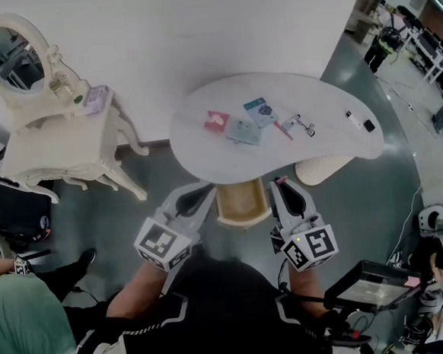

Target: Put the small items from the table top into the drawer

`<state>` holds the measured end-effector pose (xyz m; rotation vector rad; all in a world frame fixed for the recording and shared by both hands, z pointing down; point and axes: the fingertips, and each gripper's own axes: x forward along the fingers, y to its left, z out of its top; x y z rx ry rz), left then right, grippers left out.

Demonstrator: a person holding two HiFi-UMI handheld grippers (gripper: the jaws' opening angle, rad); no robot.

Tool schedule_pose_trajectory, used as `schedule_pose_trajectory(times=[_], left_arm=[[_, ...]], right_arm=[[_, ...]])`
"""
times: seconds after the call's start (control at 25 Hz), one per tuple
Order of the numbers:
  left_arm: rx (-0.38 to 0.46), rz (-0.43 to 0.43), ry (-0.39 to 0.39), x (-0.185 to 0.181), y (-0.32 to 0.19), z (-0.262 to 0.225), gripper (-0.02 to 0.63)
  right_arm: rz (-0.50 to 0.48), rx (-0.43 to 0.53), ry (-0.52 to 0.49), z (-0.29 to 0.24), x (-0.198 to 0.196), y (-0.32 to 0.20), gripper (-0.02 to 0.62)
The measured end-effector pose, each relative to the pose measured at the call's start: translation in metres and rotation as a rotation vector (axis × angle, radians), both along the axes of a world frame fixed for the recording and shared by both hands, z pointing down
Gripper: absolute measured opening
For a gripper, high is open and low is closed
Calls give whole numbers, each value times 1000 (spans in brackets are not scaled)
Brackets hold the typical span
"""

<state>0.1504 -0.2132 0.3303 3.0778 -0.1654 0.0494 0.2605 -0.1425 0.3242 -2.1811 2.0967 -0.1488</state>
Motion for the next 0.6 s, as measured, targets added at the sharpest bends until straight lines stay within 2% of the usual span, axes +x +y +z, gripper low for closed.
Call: schedule_pose_trajectory(times=[0.6], left_arm=[[-4, 115, 33, -10, -50, 4, 0]], right_arm=[[136, -40, 18, -4, -4, -37, 38]])
